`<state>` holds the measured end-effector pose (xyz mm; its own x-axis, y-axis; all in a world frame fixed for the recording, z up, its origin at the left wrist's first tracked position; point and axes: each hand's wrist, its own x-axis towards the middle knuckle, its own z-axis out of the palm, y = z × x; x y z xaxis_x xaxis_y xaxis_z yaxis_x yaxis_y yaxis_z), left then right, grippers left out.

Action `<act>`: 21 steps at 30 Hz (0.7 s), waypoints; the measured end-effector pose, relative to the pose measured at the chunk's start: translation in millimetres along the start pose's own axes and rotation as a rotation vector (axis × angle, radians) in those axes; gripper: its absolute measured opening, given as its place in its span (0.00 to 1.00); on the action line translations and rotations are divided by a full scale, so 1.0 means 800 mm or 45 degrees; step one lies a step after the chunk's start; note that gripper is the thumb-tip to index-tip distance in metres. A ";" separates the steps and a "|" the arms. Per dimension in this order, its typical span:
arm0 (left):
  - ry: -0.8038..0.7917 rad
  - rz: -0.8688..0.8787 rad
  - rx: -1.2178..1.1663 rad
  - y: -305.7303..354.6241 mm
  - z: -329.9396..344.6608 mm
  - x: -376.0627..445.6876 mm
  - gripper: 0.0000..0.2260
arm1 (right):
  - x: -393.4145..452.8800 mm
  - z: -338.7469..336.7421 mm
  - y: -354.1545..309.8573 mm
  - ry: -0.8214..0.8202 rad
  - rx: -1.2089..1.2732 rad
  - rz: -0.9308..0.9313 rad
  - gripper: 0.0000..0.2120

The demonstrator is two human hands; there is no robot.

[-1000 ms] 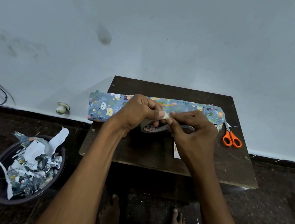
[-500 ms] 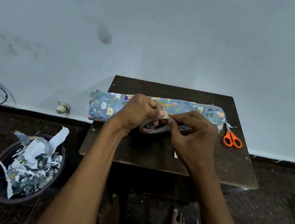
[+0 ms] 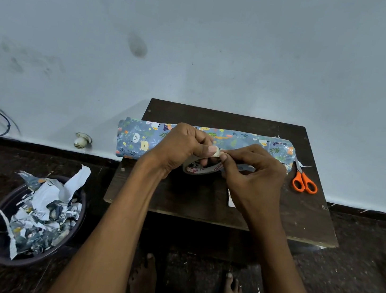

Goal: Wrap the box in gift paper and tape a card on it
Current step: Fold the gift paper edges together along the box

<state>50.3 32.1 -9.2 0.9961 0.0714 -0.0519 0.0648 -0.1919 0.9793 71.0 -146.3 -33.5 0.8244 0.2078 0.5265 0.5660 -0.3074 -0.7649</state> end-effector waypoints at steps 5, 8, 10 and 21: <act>-0.002 -0.008 0.025 0.000 0.000 0.000 0.15 | 0.002 0.000 0.001 -0.002 0.023 0.032 0.01; 0.001 -0.001 0.018 -0.001 0.000 0.000 0.19 | 0.001 0.000 0.001 -0.008 0.073 0.087 0.01; 0.001 0.003 0.016 -0.001 0.000 0.000 0.21 | 0.000 0.001 0.000 0.007 0.105 0.114 0.01; 0.010 0.005 0.027 -0.003 -0.002 0.000 0.22 | 0.000 0.007 -0.003 0.055 0.084 0.115 0.01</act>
<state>50.0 33.8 -11.2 0.9958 0.0785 -0.0462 0.0620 -0.2131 0.9751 69.5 -140.6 -33.7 0.8720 0.1414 0.4686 0.4895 -0.2612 -0.8320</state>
